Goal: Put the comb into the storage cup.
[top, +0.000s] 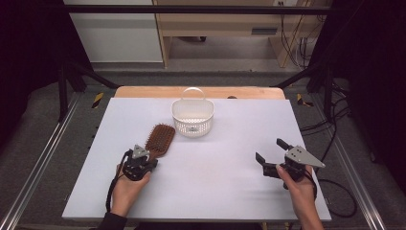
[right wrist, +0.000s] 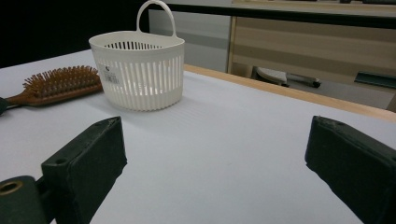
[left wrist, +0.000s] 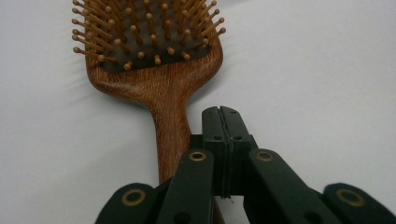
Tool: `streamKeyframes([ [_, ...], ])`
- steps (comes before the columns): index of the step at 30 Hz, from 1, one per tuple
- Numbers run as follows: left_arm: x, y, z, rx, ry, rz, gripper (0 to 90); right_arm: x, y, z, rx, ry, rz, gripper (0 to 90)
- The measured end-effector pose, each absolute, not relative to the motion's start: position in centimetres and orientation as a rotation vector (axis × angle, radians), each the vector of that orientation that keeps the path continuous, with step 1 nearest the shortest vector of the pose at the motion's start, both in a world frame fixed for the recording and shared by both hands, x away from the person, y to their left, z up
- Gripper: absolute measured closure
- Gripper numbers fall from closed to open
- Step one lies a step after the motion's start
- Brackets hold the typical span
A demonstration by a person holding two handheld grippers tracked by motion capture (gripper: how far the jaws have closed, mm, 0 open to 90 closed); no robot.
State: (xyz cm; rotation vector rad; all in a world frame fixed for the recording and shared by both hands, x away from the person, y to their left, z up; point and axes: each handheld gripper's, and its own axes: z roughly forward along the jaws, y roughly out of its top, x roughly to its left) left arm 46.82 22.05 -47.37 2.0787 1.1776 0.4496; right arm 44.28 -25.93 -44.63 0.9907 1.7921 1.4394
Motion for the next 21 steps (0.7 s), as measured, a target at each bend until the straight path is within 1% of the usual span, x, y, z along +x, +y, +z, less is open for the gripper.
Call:
streamKeyframes([
  [21, 46.9, 23.03, -47.16, 2.063, 1.195, 0.452, 89.8, 44.32, -25.89, -44.69, 0.992, 1.799, 1.44, 5.3],
])
